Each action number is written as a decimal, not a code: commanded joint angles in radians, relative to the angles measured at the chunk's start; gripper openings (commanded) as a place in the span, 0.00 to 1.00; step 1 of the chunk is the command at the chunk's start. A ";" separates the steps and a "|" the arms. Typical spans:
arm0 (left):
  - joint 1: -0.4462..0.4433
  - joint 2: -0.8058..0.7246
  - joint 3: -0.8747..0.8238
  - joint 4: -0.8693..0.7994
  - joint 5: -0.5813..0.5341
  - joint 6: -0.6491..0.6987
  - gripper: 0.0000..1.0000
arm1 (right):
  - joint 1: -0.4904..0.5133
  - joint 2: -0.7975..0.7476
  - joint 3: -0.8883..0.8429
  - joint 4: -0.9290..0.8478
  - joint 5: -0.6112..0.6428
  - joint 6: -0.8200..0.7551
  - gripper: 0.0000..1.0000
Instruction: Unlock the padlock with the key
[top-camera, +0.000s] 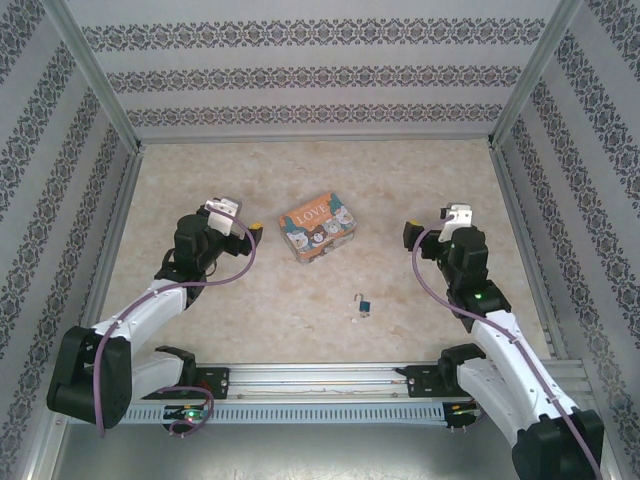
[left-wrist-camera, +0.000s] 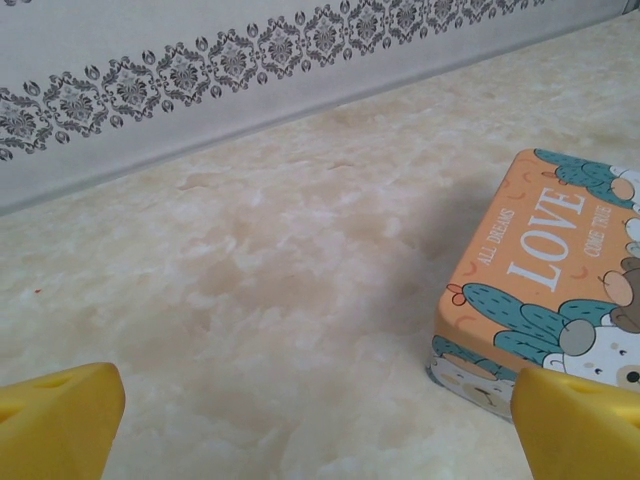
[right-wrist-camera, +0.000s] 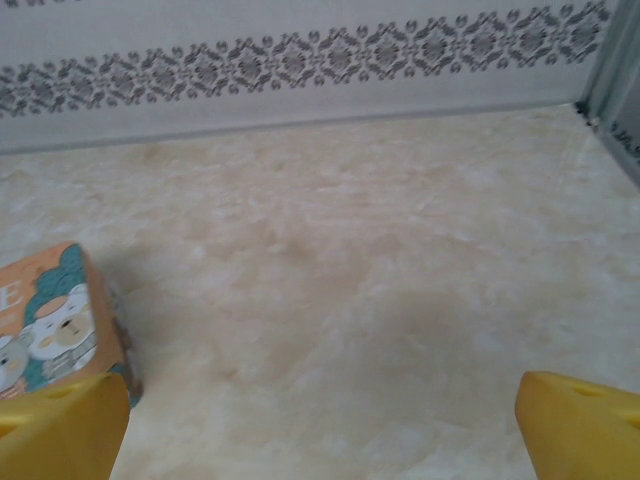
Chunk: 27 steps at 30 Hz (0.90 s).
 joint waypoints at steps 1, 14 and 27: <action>0.013 0.013 0.023 -0.007 -0.016 0.030 0.99 | -0.024 0.035 -0.027 0.133 0.016 -0.037 0.98; 0.015 0.032 0.013 -0.001 -0.027 0.042 0.99 | -0.064 0.271 -0.115 0.458 0.007 -0.086 0.99; 0.015 0.040 -0.026 0.049 -0.077 0.097 0.99 | -0.104 0.477 -0.210 0.773 -0.046 -0.089 0.99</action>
